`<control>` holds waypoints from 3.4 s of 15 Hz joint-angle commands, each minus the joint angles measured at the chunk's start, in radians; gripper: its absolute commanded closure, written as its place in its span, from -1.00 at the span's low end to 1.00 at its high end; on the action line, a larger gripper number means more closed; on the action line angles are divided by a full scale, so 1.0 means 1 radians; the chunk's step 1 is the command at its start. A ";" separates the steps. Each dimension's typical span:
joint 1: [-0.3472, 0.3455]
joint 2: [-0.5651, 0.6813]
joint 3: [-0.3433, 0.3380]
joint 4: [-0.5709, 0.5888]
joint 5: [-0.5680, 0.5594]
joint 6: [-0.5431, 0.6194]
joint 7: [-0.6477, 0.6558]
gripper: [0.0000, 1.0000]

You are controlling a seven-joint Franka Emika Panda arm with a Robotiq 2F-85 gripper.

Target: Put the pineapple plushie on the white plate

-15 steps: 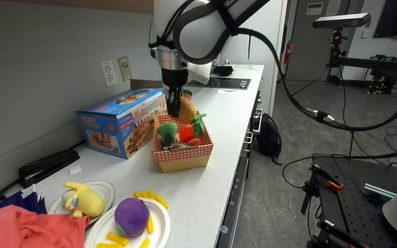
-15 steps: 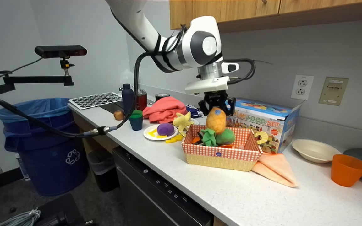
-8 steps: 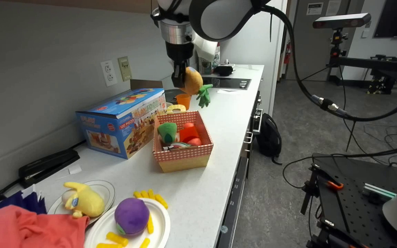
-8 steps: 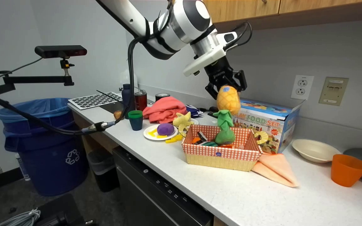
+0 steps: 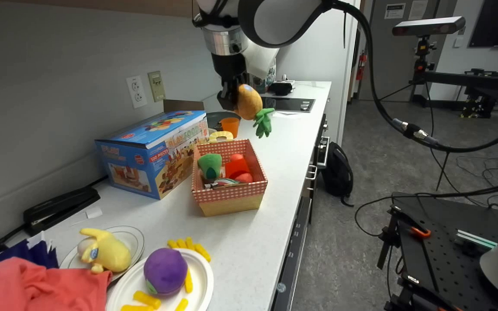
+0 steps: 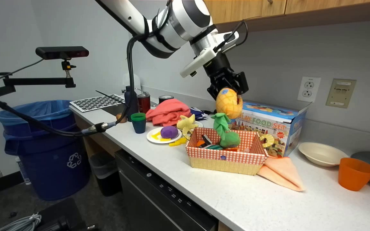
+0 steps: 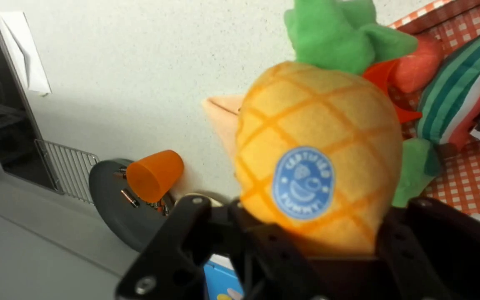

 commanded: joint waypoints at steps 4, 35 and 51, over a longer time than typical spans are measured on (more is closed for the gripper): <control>0.006 -0.026 0.015 -0.015 0.071 -0.059 -0.005 0.91; 0.050 -0.020 0.196 -0.165 0.552 0.307 -0.628 0.91; 0.160 0.149 0.248 0.060 0.453 0.485 -0.599 -0.62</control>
